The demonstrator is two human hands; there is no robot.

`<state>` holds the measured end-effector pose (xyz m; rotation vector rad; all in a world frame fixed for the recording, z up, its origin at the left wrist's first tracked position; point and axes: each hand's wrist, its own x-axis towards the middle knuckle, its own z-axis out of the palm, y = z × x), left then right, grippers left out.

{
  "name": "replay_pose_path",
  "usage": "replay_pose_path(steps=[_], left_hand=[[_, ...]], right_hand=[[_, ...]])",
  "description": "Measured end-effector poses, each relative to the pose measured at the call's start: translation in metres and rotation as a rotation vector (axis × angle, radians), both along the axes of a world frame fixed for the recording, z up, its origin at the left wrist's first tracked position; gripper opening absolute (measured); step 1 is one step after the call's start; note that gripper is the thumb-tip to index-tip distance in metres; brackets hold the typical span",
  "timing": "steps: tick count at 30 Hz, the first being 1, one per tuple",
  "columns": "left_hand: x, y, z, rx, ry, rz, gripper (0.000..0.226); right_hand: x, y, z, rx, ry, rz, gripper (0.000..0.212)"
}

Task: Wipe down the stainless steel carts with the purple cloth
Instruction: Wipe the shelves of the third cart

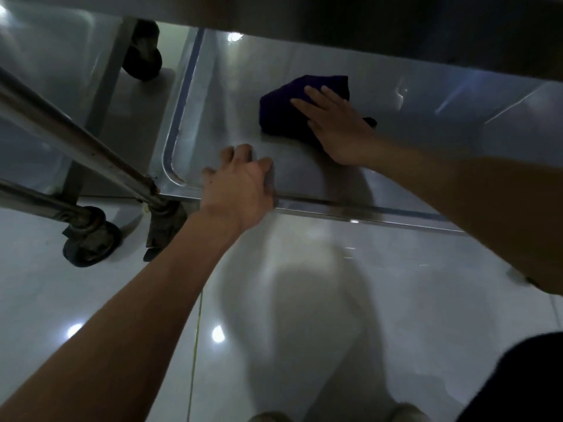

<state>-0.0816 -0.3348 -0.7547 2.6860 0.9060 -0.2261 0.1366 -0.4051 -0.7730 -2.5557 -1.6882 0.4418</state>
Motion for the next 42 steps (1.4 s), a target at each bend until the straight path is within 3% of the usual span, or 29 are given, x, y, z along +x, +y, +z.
replay_pose_path(steps=[9, 16, 26, 33, 42], left_hand=[[0.06, -0.076, 0.0, 0.032, 0.061, -0.39, 0.043], [0.106, -0.122, -0.001, 0.047, 0.114, -0.465, 0.042], [0.087, -0.162, -0.006, 0.024, -0.126, -0.281, 0.03], [0.102, -0.184, -0.011, 0.021, -0.198, -0.193, 0.017], [0.138, -0.218, -0.012, 0.04, -0.184, -0.349, 0.039]], right_hand=[[0.053, -0.1, -0.011, 0.046, -0.002, -0.313, 0.051], [0.071, -0.148, -0.006, 0.038, 0.042, -0.293, 0.051], [0.008, -0.253, -0.012, 0.196, 0.043, -0.256, 0.046], [0.001, -0.263, -0.02, 0.298, -0.011, -0.332, 0.042], [0.036, -0.326, -0.02, 0.35, -0.035, -0.534, 0.043]])
